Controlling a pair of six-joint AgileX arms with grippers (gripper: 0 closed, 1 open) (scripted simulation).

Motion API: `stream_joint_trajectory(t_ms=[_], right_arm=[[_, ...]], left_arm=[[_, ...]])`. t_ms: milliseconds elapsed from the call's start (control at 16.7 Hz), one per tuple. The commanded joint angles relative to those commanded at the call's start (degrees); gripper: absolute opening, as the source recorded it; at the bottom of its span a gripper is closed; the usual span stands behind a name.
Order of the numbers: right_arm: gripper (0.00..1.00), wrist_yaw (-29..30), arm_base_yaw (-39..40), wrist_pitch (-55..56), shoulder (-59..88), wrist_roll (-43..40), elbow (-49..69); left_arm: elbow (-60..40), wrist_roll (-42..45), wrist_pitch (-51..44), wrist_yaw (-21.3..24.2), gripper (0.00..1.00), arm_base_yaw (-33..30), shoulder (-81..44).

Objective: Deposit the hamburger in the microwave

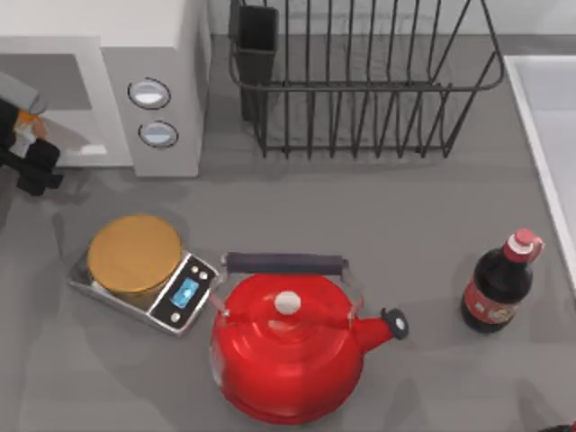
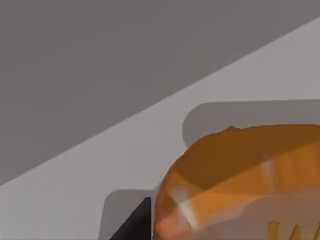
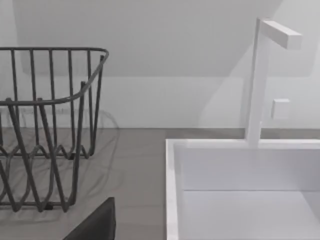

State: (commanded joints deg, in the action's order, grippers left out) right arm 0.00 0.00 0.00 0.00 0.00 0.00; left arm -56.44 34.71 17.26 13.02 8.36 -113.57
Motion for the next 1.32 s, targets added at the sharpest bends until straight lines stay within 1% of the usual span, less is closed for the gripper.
stream_joint_trajectory(t_ms=[180, 300, 420, 540, 660, 1020, 1140, 1320], right_arm=[[1.00, 0.00, 0.00, 0.00, 0.00, 0.00, 0.00], [1.00, 0.00, 0.00, 0.00, 0.00, 0.00, 0.00], [1.00, 0.00, 0.00, 0.00, 0.00, 0.00, 0.00], [1.00, 0.00, 0.00, 0.00, 0.00, 0.00, 0.00], [1.00, 0.00, 0.00, 0.00, 0.00, 0.00, 0.00], [1.00, 0.00, 0.00, 0.00, 0.00, 0.00, 0.00], [1.00, 0.00, 0.00, 0.00, 0.00, 0.00, 0.00], [1.00, 0.00, 0.00, 0.00, 0.00, 0.00, 0.00]], left_arm=[[4.03, -12.18, 15.19, 0.72, 0.00, 1.14, -2.74], [6.41, -19.21, 23.24, 0.81, 0.00, 2.07, -4.08], [8.25, -24.70, 29.13, 0.72, 0.00, 2.92, -4.79], [9.32, -28.07, 32.66, 0.58, 0.00, 3.56, -5.02], [9.62, -29.16, 33.82, 0.51, 0.00, 3.80, -5.03], [8.66, -29.00, 33.37, 0.40, 0.00, 3.44, -5.45], [5.56, -29.07, 32.17, 0.14, 0.00, 3.17, -7.51], [-2.26, -29.31, 29.25, -0.34, 0.00, 2.37, -12.17]])
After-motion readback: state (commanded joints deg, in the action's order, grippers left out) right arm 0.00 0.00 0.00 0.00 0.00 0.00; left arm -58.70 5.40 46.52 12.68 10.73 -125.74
